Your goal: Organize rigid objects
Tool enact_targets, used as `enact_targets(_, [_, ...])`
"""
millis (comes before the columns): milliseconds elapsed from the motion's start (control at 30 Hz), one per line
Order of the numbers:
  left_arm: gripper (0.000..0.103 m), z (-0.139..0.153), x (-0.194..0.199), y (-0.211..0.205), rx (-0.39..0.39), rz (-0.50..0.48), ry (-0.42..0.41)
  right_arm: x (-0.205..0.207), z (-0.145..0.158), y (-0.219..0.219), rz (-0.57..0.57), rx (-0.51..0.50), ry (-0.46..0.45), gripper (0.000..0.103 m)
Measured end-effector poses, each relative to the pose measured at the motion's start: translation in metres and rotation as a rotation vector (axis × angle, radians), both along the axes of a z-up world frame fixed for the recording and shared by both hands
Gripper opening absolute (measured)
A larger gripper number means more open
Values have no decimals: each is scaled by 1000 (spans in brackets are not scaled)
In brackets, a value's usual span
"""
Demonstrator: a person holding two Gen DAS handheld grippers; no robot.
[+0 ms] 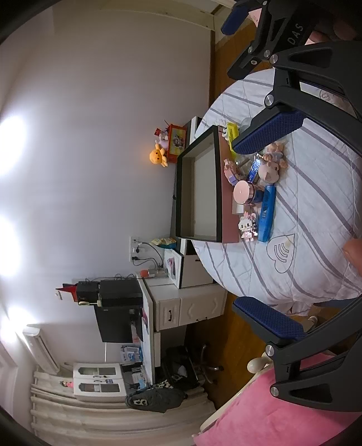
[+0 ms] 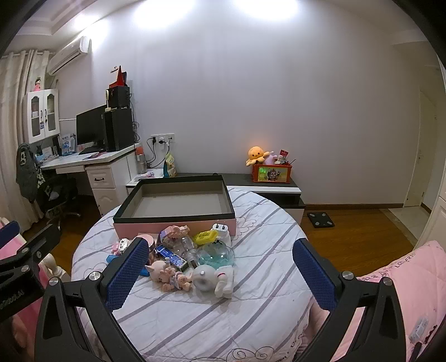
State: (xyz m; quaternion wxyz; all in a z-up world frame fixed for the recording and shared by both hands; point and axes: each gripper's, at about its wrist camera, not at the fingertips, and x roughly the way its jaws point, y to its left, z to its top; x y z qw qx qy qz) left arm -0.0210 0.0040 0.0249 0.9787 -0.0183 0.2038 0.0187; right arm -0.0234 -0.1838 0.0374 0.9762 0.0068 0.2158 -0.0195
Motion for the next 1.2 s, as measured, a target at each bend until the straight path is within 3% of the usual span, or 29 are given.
enact_targets(1200, [103, 1, -2, -2, -10, -10, -8, -5, 9, -7, -18, 10, -30, 103])
